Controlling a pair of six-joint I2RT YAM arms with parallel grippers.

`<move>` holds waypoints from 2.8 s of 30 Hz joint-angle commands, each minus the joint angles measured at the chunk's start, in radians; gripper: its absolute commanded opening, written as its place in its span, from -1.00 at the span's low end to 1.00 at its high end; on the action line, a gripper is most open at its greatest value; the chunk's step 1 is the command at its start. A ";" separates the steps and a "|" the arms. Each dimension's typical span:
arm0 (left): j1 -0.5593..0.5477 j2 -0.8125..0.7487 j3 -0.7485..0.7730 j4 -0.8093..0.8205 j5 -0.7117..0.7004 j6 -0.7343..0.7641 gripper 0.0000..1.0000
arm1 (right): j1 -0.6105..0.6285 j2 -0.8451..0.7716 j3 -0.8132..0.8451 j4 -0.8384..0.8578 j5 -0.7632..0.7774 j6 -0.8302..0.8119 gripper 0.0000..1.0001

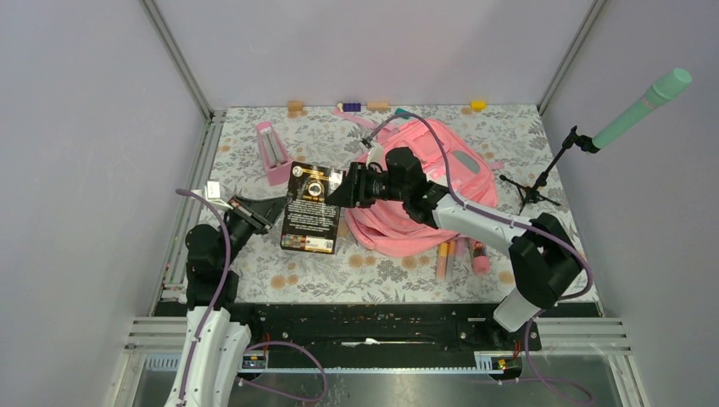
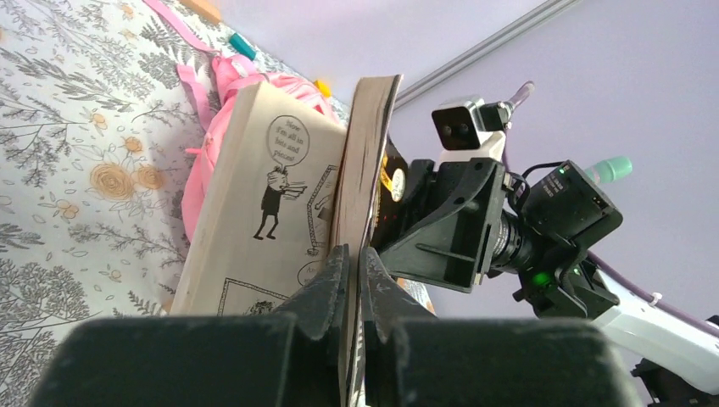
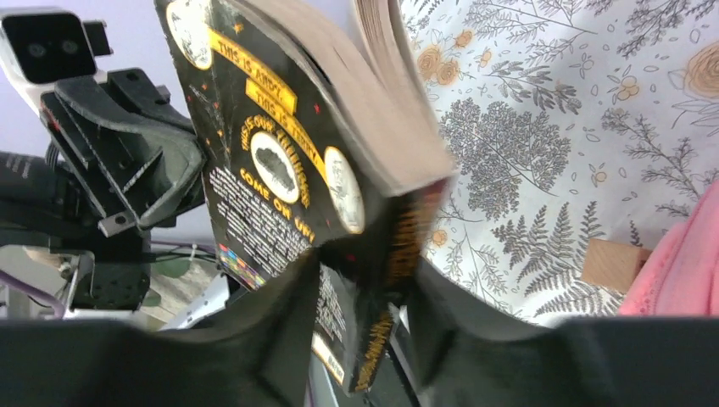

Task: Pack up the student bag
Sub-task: Pick up the book from the center of the board.

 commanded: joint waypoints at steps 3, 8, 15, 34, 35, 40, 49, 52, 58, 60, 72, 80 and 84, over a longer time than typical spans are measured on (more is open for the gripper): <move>-0.005 0.025 0.026 0.121 0.064 -0.036 -1.00 | 0.018 -0.144 -0.021 0.149 -0.033 0.038 -0.52; -0.005 0.094 0.040 0.116 0.148 0.012 -1.00 | 0.018 -0.224 -0.033 0.127 0.011 0.010 -1.00; -0.005 0.192 0.085 0.084 0.283 0.109 0.44 | 0.018 -0.368 -0.068 0.033 0.089 -0.085 -1.00; -0.305 0.314 0.052 0.521 0.525 -0.013 0.98 | 0.018 -0.662 -0.052 -0.366 -0.075 -0.245 -1.00; -0.327 0.329 0.056 0.535 0.523 -0.017 0.97 | 0.018 -0.671 -0.049 -0.382 -0.070 -0.250 -1.00; -0.422 0.402 0.055 0.736 0.527 -0.124 0.81 | 0.017 -0.684 -0.033 -0.444 -0.059 -0.274 -1.00; -0.483 0.465 0.016 1.000 0.478 -0.240 -1.00 | 0.018 -0.729 -0.099 -0.441 0.049 -0.315 -0.95; -0.486 0.426 -0.008 0.993 0.420 -0.208 -1.00 | 0.019 -0.775 -0.178 -0.347 0.070 -0.273 -0.27; -0.490 0.351 0.001 0.849 0.325 -0.096 -1.00 | 0.033 -0.803 -0.317 -0.121 0.016 -0.168 0.87; -0.495 0.368 0.012 0.872 0.329 -0.117 -1.00 | 0.067 -0.796 -0.338 -0.094 0.038 -0.158 0.88; -0.513 0.390 0.065 0.772 0.326 -0.058 -1.00 | 0.169 -0.746 -0.361 0.048 0.061 -0.067 0.15; -0.513 0.517 0.122 0.759 0.399 0.016 -1.00 | 0.169 -0.715 -0.359 0.052 0.140 -0.119 -0.75; -0.513 0.524 0.243 0.430 0.396 0.245 -0.18 | 0.167 -0.793 -0.355 -0.137 0.393 -0.196 -1.00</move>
